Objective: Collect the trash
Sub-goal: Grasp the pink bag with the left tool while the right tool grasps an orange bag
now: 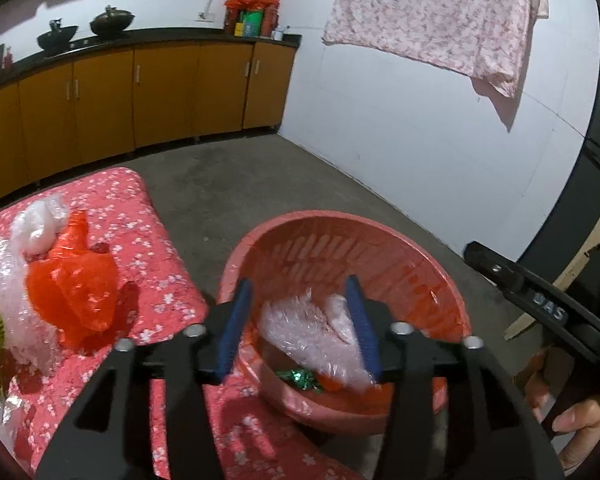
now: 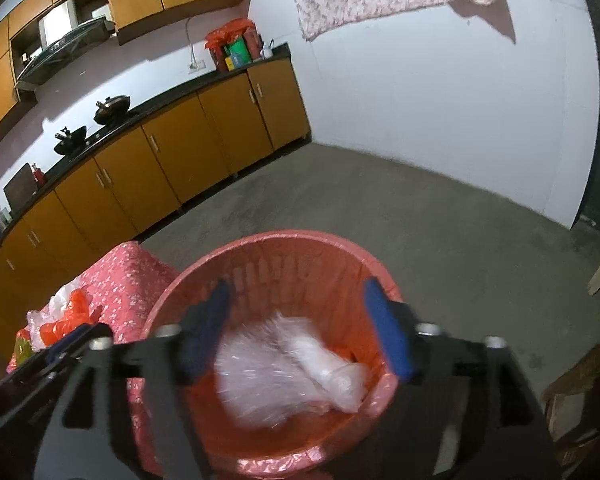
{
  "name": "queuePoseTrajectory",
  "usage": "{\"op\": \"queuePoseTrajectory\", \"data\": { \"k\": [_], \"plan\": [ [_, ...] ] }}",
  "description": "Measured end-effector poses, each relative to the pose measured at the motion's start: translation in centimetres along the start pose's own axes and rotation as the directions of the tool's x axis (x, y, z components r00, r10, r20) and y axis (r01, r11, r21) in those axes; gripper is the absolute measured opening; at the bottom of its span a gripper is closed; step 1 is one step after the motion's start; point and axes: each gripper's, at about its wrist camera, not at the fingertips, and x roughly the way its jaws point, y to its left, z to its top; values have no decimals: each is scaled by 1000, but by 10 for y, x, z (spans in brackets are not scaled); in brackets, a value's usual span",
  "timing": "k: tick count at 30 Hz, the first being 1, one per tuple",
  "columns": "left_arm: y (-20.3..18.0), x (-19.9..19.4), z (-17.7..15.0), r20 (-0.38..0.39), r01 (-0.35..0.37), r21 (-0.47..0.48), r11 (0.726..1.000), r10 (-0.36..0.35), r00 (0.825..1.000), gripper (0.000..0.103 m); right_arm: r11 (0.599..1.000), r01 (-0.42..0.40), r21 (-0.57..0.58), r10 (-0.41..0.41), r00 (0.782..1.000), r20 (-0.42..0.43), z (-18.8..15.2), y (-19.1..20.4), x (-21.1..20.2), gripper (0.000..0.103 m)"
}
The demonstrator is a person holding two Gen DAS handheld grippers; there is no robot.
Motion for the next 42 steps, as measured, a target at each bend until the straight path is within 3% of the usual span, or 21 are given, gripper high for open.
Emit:
{"op": "queuePoseTrajectory", "data": {
  "k": [3,10,18,22,26,30,33,36,42],
  "plan": [
    [6,-10,0,23,-23,-14,1000,23,999,73,1000,21,-11,-20,998,61,1,2,-12,99],
    [23,-35,-3,51,-89,-41,995,91,995,94,992,90,-92,-80,991,108,1,18,-23,99],
    [58,-93,-14,113,-195,-66,979,201,973,98,989,14,-150,1,995,99,-5,55,-35,99],
    [86,-123,-24,143,-282,-90,955,293,945,99,984,-33,-178,50,995,90,-9,79,-42,99],
    [132,-154,-38,140,-381,-140,914,399,906,99,966,-79,-245,100,992,73,-18,114,-47,99],
    [185,-177,-58,111,-502,-183,846,525,844,99,947,-130,-294,147,988,38,-28,148,-44,99],
    [218,-187,-70,82,-554,-219,803,581,810,99,932,-174,-317,185,983,6,-37,173,-37,99],
    [247,-189,-79,43,-566,-269,780,596,801,99,914,-219,-340,220,975,-36,-45,201,-24,99],
    [276,-173,-88,-12,-555,-320,768,582,813,99,887,-276,-371,265,961,-82,-55,247,4,99]
  ]
}}
